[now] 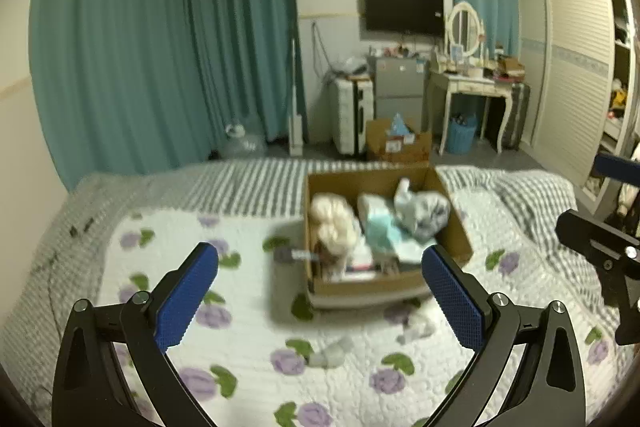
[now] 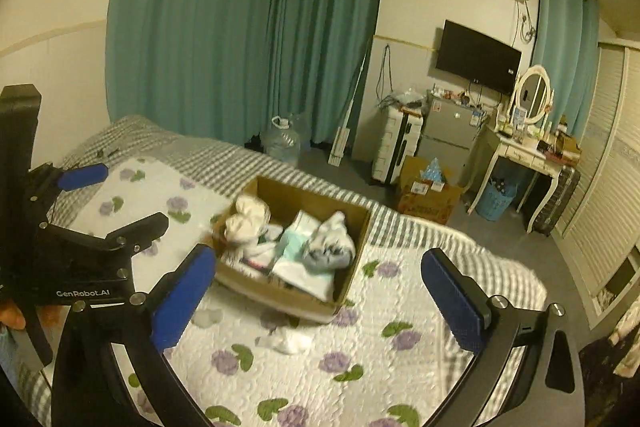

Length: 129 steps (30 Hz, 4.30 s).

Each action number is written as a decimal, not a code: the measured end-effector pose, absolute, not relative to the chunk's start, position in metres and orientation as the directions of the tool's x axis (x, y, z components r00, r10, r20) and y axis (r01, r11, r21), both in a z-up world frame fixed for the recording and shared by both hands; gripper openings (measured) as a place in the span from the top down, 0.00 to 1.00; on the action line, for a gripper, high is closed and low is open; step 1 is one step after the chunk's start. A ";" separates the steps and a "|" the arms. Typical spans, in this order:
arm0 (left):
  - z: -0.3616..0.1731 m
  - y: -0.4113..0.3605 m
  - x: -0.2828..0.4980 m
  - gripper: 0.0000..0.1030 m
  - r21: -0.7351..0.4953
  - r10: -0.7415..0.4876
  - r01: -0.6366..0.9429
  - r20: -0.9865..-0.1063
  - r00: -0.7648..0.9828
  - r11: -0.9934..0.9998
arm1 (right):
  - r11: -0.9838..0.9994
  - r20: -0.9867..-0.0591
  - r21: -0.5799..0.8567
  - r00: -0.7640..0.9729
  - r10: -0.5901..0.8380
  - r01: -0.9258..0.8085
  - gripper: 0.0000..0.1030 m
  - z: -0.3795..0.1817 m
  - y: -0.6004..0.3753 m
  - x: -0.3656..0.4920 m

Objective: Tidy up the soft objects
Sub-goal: 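Grasp small white item with left tool while right tool grasps white cloth bundle, then drop white item into box with left tool while right tool drops bundle in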

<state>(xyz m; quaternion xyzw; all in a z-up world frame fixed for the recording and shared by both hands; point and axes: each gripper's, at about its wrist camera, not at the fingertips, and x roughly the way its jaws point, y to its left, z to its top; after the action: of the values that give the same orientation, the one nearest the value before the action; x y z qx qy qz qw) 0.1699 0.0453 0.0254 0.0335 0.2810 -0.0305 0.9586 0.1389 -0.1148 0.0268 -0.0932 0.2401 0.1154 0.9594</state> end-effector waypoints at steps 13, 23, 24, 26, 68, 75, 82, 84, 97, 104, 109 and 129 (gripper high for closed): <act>-0.095 0.065 0.208 0.00 0.025 0.007 0.013 -0.658 0.753 1.000 | 0.960 -0.616 -0.069 0.768 0.173 -0.271 0.00 -0.102 -0.097 0.213; -0.144 0.072 0.218 0.01 0.028 0.012 0.013 -0.741 0.672 1.000 | 0.951 -0.743 -0.053 0.648 0.167 -0.306 0.07 -0.202 -0.095 0.248; -0.145 0.070 0.217 0.01 0.026 0.008 0.017 -0.741 0.671 1.000 | 0.951 -0.755 -0.038 0.633 0.174 -0.307 0.07 -0.208 -0.096 0.251; -0.148 0.067 0.215 0.03 0.023 -0.008 0.038 -0.745 0.667 0.999 | 0.953 -0.773 -0.011 0.607 0.185 -0.304 0.12 -0.217 -0.097 0.255; -0.148 0.048 0.192 0.87 0.035 -0.049 0.133 -0.815 0.577 0.991 | 0.944 -0.714 -0.026 0.667 0.214 -0.330 0.66 -0.162 -0.130 0.174; -0.164 0.045 0.210 0.35 0.084 0.010 0.104 -0.823 0.568 0.991 | 0.931 -0.731 -0.004 0.636 0.246 -0.365 0.66 -0.181 -0.119 0.201; -0.187 0.036 0.238 0.31 0.092 0.009 0.126 -0.842 0.540 0.988 | 0.943 -0.779 0.054 0.577 0.246 -0.329 0.66 -0.208 -0.127 0.216; -0.191 0.037 0.240 0.40 0.088 0.007 0.124 -0.842 0.540 0.988 | 0.943 -0.774 0.064 0.581 0.254 -0.327 0.66 -0.207 -0.129 0.216; -0.145 0.043 0.193 0.63 0.038 -0.080 0.177 -0.786 0.613 0.983 | 0.942 -0.742 0.039 0.622 0.251 -0.334 0.66 -0.183 -0.131 0.182; -0.066 0.023 0.172 0.63 0.045 -0.144 0.245 -0.700 0.700 0.969 | 0.940 -0.665 0.000 0.702 0.255 -0.341 0.66 -0.115 -0.134 0.163; -0.019 0.011 0.198 0.63 0.060 -0.177 0.277 -0.638 0.750 0.959 | 0.937 -0.599 -0.019 0.755 0.268 -0.348 0.66 -0.058 -0.136 0.176; -0.046 0.007 0.350 0.51 0.069 -0.174 0.276 -0.625 0.761 0.959 | 0.924 -0.614 0.094 0.710 0.347 -0.370 0.63 -0.067 -0.115 0.387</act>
<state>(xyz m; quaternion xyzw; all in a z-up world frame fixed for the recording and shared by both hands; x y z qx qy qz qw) 0.3504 0.0066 -0.0462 0.0787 0.3239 -0.1202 0.9351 0.3871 -0.1154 -0.0668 -0.0178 0.3281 0.1938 0.9244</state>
